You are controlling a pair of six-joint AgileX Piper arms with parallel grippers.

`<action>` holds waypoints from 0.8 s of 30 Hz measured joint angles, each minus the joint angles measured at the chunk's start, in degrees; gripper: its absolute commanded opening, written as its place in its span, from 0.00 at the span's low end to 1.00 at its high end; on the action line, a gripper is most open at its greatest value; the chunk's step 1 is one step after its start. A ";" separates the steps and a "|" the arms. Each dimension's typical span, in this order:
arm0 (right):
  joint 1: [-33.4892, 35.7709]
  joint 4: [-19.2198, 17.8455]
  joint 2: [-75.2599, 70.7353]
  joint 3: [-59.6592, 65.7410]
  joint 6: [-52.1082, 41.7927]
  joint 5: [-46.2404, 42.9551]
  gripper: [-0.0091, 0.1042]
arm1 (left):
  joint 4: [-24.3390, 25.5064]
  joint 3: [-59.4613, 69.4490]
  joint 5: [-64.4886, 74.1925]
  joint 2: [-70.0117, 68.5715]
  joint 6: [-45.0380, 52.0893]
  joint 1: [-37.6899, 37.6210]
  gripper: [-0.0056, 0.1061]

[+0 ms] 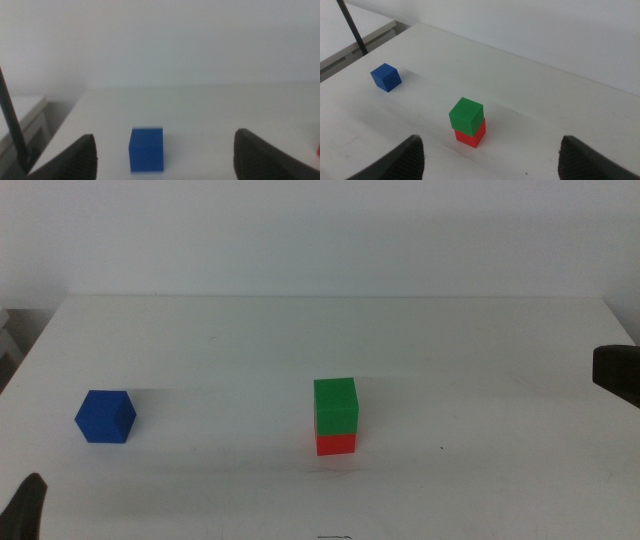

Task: Stack red cubes first, then green, then blue cubes in a specific spot.

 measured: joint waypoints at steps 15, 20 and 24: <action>0.00 0.00 0.00 0.00 0.00 0.00 0.86 | -0.24 -41.33 44.13 41.85 0.01 0.00 0.89; 0.00 0.00 0.00 0.00 0.00 0.00 0.86 | -0.30 -46.06 54.76 49.49 0.06 0.00 0.89; 0.00 -0.05 0.00 0.00 -0.05 0.00 0.86 | -1.01 -46.32 55.56 52.48 0.06 0.00 0.89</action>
